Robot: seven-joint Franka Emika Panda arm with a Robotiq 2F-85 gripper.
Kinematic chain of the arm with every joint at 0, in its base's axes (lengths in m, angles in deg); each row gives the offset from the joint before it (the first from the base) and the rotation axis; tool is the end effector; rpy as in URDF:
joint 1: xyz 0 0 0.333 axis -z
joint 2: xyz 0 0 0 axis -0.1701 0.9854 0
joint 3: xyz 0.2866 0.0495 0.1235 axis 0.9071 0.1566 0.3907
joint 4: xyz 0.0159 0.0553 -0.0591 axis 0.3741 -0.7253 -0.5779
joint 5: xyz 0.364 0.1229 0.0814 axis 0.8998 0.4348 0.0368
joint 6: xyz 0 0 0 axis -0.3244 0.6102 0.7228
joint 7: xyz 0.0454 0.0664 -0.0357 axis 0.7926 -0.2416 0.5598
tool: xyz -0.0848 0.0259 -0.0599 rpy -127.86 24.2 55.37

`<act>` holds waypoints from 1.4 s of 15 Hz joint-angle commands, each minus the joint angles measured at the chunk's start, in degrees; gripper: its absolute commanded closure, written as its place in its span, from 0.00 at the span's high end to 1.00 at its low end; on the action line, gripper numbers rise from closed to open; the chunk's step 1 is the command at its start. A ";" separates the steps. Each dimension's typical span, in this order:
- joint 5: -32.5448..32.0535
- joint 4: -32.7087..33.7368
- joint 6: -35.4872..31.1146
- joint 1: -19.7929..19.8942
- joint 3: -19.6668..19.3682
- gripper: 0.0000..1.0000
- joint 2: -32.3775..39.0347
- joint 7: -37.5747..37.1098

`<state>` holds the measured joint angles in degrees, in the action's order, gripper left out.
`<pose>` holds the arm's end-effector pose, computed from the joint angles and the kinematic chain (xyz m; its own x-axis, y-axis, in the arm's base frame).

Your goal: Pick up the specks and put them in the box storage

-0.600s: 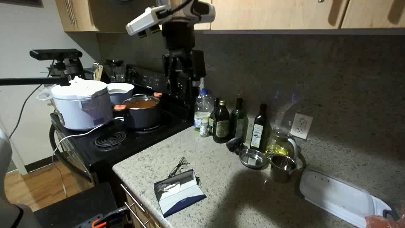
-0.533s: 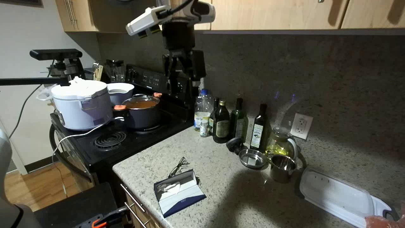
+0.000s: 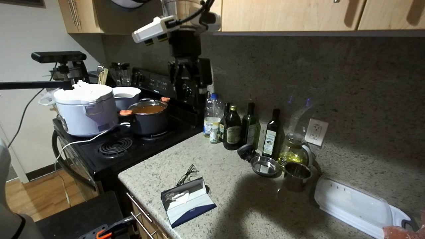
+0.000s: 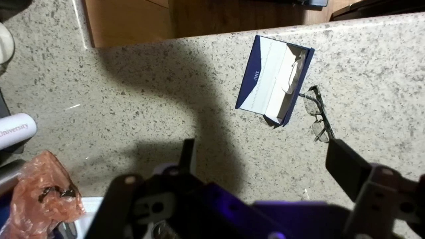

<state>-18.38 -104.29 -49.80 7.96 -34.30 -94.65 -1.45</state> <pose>0.4024 0.0378 0.5382 0.9951 0.0943 -0.0302 0.0980 -0.9817 0.1632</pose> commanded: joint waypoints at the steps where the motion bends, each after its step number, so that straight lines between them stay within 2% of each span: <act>1: 0.65 -1.19 -2.06 -2.35 2.60 1.00 1.63 -2.50; 7: -1.33 -2.88 -8.45 -5.95 7.79 1.00 5.85 -5.72; 14: -7.41 -4.13 -16.15 -8.07 12.64 1.00 11.98 -10.44; 21: -7.69 -3.88 -15.85 -9.11 12.25 1.00 13.55 -9.65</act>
<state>-25.93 -108.27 -65.79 -0.54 -21.48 -81.18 -10.97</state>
